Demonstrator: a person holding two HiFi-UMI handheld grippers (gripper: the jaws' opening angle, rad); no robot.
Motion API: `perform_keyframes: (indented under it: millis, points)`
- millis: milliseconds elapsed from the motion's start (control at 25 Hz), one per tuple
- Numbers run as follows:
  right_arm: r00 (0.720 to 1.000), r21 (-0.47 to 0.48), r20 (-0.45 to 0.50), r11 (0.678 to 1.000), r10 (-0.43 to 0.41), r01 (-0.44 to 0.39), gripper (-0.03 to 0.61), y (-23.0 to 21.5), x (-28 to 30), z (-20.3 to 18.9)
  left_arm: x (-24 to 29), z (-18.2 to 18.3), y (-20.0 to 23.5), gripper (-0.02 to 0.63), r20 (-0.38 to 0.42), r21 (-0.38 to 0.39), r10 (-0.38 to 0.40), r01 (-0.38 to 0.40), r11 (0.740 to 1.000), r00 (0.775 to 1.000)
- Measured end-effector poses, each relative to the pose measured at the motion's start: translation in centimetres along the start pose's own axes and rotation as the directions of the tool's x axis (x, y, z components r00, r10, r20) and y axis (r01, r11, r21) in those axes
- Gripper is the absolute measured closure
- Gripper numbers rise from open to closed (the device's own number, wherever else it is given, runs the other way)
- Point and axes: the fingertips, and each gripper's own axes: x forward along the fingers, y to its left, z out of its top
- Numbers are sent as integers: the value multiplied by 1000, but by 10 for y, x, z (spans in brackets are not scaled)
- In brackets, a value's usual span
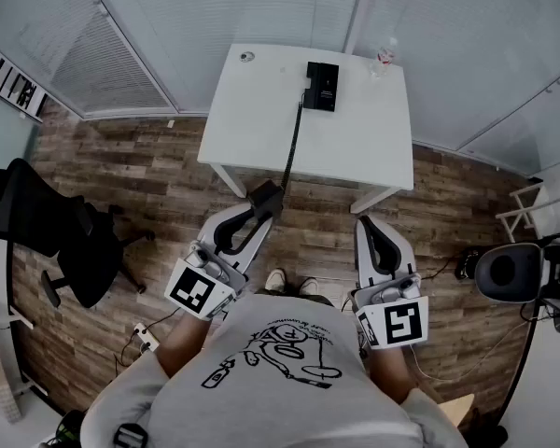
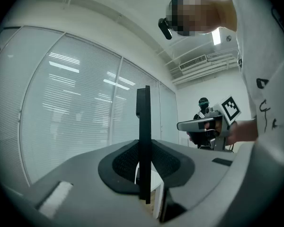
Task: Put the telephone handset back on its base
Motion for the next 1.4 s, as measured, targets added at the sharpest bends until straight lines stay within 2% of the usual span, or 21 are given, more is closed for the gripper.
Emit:
perform_keyframes:
  millis: [160, 320, 520, 800, 1160, 1400]
  points:
    - [1000, -8, -11, 1000, -4, 4, 574, 9, 1, -1, -9, -1, 2, 541, 5, -19, -1, 1, 1000, 1000]
    - [1000, 29, -14, 1000, 3, -2, 574, 20, 6, -2, -15, 0, 5, 541, 10, -6, -14, 14, 1000, 1000]
    - [999, 45, -13, 998, -32, 33, 572, 33, 8, -3, -27, -1, 12, 541, 2, -39, -10, 10, 999, 1000]
    - [998, 37, -44, 998, -55, 56, 572, 42, 10, -15, -35, -6, 22, 541, -1, -41, -12, 12, 999, 1000]
    - [998, 53, -52, 998, -28, 30, 572, 37, 36, -21, -17, -9, 35, 541, -1, -59, -7, 7, 998, 1000]
    - [999, 52, -44, 998, -31, 33, 572, 7, 57, -23, 17, -13, 52, 541, -12, -50, -12, 11, 999, 1000]
